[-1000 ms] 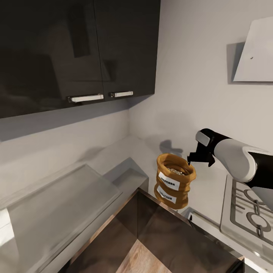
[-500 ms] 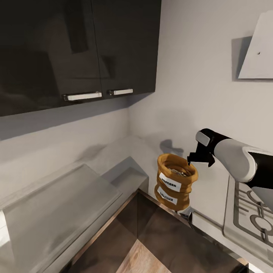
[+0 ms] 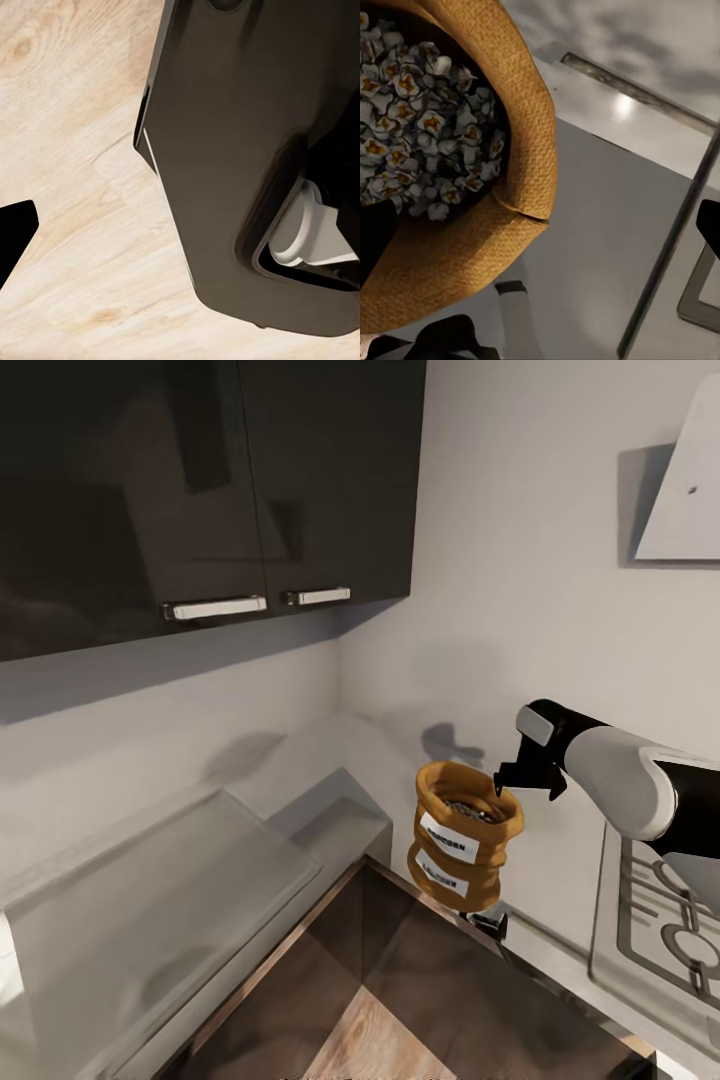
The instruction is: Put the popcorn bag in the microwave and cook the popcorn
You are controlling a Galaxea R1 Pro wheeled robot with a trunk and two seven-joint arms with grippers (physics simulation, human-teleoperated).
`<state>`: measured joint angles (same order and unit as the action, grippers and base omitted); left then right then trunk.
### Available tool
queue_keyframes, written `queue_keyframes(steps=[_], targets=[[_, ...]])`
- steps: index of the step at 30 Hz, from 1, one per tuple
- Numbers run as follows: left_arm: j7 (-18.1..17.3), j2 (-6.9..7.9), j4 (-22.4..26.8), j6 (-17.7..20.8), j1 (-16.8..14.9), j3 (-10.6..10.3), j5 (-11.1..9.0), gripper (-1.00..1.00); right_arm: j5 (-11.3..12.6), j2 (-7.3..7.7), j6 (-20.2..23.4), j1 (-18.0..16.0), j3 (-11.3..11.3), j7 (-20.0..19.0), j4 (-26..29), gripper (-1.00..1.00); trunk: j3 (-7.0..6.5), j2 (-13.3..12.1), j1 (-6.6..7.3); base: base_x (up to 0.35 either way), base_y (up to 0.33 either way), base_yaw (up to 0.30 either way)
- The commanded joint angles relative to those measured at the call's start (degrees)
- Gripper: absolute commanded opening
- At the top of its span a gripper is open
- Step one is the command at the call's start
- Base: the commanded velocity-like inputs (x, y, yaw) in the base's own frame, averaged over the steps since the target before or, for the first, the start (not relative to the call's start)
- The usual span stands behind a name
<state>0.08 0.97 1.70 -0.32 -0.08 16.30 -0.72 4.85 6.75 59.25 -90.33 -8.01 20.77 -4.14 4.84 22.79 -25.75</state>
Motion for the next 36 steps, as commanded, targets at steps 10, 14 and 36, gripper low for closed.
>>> queue_keyframes(steps=[10,14,36], targets=[[0.0,-0.01,0.1,0.0,0.0,0.1,-0.1,1.00,0.5,0.02,-0.1,0.0,-0.3,0.6,-0.1,1.00,0.94,0.1,-0.03,0.000,0.000,0.000],[0.0,-0.01,0.1,0.0,0.0,0.1,-0.1,1.00,0.5,0.02,-0.1,0.0,-0.3,0.5,-0.2,1.00,1.30,0.1,-0.03,0.000,0.000,0.000],[0.0,-0.01,0.1,0.0,0.0,0.1,-0.1,1.00,0.5,0.02,-0.2,0.8,-0.3,0.4,-0.1,1.00,3.31,0.1,-0.03,0.000,0.000,0.000]])
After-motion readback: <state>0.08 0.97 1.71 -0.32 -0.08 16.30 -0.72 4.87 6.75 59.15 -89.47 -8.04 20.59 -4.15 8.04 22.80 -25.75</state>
